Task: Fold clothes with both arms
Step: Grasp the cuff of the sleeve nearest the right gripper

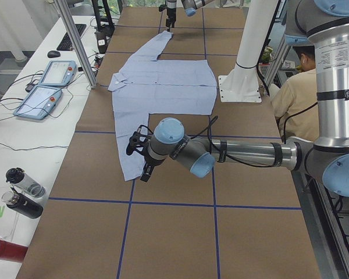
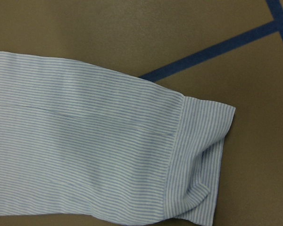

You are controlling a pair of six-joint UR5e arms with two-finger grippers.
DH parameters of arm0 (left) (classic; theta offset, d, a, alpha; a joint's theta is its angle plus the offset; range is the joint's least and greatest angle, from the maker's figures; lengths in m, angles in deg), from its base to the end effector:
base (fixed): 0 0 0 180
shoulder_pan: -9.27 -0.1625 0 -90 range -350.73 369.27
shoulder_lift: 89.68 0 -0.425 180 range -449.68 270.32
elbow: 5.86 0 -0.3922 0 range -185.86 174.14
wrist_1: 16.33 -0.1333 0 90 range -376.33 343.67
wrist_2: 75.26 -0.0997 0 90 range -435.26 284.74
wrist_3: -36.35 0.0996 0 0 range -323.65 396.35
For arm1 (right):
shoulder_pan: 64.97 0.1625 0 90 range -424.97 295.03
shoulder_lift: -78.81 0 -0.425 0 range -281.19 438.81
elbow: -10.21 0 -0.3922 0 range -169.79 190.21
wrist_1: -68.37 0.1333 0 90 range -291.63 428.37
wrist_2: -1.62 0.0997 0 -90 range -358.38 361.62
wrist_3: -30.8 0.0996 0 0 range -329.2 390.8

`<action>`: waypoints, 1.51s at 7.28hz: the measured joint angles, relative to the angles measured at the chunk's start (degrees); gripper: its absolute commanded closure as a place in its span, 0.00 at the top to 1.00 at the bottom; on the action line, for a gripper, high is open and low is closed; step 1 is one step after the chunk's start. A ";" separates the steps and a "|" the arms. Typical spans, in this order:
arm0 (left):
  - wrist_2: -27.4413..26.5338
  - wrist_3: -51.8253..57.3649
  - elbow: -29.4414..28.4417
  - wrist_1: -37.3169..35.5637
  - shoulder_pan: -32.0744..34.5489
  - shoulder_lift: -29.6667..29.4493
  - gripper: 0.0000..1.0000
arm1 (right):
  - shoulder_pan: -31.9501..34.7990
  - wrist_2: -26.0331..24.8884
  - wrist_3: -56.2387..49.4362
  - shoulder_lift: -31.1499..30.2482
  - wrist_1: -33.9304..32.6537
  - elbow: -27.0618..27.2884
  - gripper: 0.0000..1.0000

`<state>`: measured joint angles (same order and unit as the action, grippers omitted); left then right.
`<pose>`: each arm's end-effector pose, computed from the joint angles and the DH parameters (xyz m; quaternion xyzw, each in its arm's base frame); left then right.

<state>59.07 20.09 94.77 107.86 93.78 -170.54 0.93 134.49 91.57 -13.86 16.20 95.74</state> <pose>-0.0206 -0.4511 0.5716 0.2109 0.4062 0.0323 0.8885 -0.1412 -0.4762 0.6477 -0.0560 -0.4263 0.1906 0.8825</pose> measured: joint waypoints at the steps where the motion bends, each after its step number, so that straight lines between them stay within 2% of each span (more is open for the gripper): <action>1: -0.02 0.00 0.06 0.00 0.01 0.00 0.99 | -0.41 0.00 1.20 0.01 0.09 -0.72 0.97; 4: -0.03 0.00 0.35 0.01 0.04 0.00 0.99 | -1.50 -0.52 3.00 0.17 0.13 -1.67 0.85; 7: -0.11 0.04 0.52 0.03 0.04 0.08 0.99 | -1.96 -0.89 3.86 0.81 0.08 -3.23 0.79; 8: -0.12 0.07 0.57 0.06 0.04 0.08 0.99 | -1.99 -0.88 4.84 1.04 0.07 -3.49 0.70; 10: -0.12 0.12 0.62 0.09 0.04 0.09 0.99 | -2.00 -0.86 6.97 1.28 0.13 -3.58 0.43; 11: -0.12 0.11 0.62 0.09 0.04 0.09 0.99 | -2.00 -0.86 7.72 1.37 0.12 -3.60 0.37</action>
<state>58.95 20.20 95.38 107.95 93.82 -170.45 -1.07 133.64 99.29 -12.49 16.32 92.14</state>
